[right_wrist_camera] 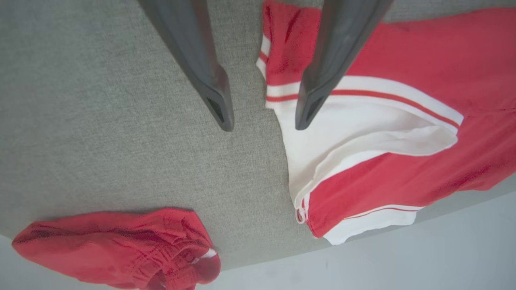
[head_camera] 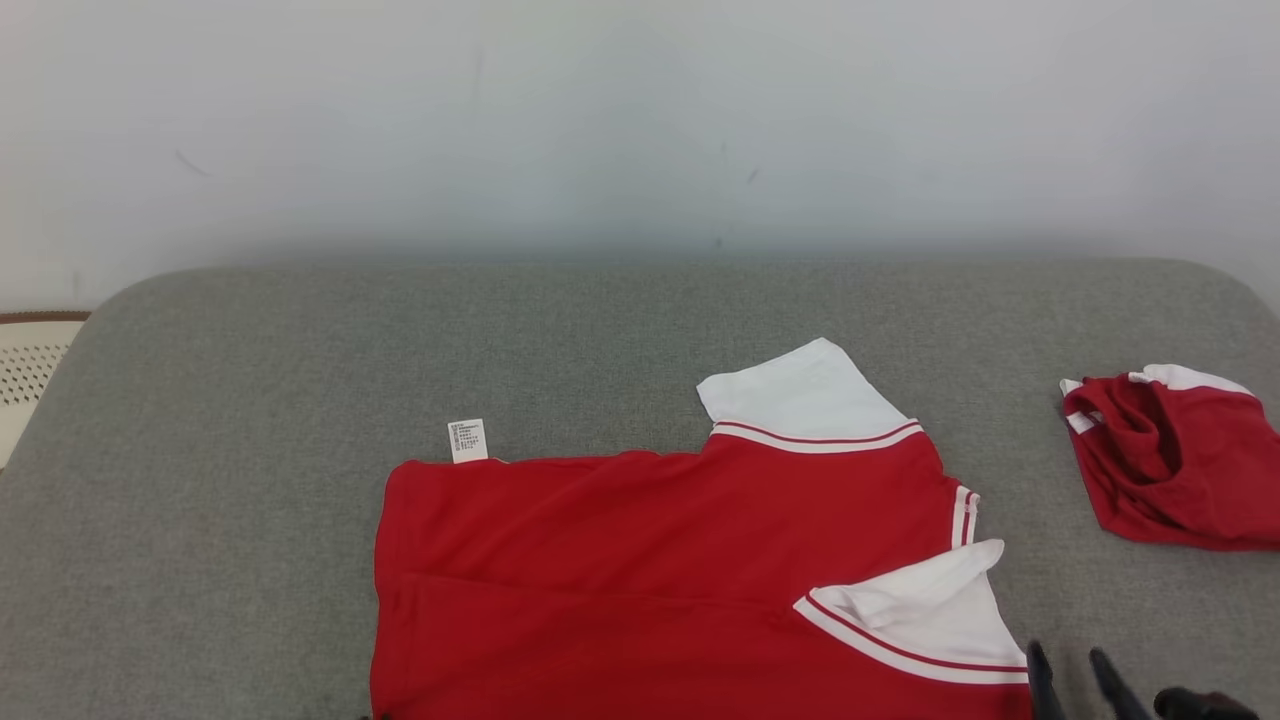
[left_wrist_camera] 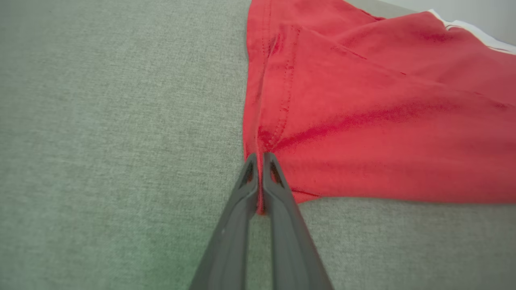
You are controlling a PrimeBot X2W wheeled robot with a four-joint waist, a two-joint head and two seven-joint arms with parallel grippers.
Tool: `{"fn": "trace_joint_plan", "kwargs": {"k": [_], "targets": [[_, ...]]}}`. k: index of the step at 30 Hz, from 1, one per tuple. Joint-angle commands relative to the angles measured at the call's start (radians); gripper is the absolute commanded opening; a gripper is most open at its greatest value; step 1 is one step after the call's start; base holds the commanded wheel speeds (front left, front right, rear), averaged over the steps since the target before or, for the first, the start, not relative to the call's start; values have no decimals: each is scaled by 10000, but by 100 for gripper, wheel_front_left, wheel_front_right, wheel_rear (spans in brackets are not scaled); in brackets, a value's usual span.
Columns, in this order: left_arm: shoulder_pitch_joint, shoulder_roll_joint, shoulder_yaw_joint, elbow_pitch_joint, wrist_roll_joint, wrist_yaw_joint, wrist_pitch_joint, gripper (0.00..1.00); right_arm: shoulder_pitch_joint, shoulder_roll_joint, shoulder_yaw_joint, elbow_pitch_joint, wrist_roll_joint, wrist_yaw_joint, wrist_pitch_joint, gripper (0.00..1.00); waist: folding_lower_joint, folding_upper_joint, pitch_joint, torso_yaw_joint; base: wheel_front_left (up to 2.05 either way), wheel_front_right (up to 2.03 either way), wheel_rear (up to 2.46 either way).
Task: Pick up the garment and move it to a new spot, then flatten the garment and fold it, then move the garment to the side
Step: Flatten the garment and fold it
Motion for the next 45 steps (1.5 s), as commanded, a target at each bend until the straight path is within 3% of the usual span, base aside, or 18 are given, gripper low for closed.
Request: {"fn": "trace_joint_plan", "kwargs": {"k": [1,6,14,16,18,20,22,25,28,34,37,40,45], "targets": [[128,72,46,-163,142,76,-6,100,-41,51,-202,-360,-257,-8,-3,100,1,1,73,30,0,0,0],[262,56,31,-812,312,198,-6,100,232,332,-245,-1400,-846,-8,-3,100,1,1,163,146,0,0,0],[286,53,-172,-1137,291,242,-6,100,272,318,1628,-1314,-439,-8,-5,100,1,1,206,357,0,0,0],[272,53,-221,-1236,279,248,-6,100,140,309,1878,-1230,-326,-8,-5,84,1,1,223,441,0,0,0],[270,55,-244,-1318,310,237,-7,100,46,348,2043,-1143,-230,-8,-5,85,1,1,235,530,0,0,0],[271,53,-268,-1383,326,230,-7,100,-32,343,2147,-1045,-171,-8,-3,93,1,1,249,612,0,0,0],[264,53,-271,-1405,362,194,-7,100,-90,338,2191,-967,-148,-8,-5,93,1,1,278,691,0,0,0],[236,55,-309,-1444,363,160,-7,100,-215,365,2115,-766,-116,-8,-3,86,1,1,307,831,0,0,0],[206,53,-326,-1469,409,155,-7,100,-317,474,1922,-653,-79,-8,-5,69,1,1,364,977,0,0,0],[129,53,-346,-1486,470,104,-7,100,-578,617,1680,-317,-248,-8,-3,71,1,1,551,1228,0,0,0],[84,53,-366,-1526,476,93,-7,100,-737,643,1581,-289,-350,-8,-5,39,1,1,592,1305,0,0,0],[87,53,-399,-1599,471,74,-7,100,-847,659,1486,-369,-482,-8,-5,0,1,1,622,1351,0,0,0],[43,51,-451,-1670,421,80,-7,100,-1209,520,1447,-302,-583,-8,-5,0,1,1,677,1373,0,0,0]]}}
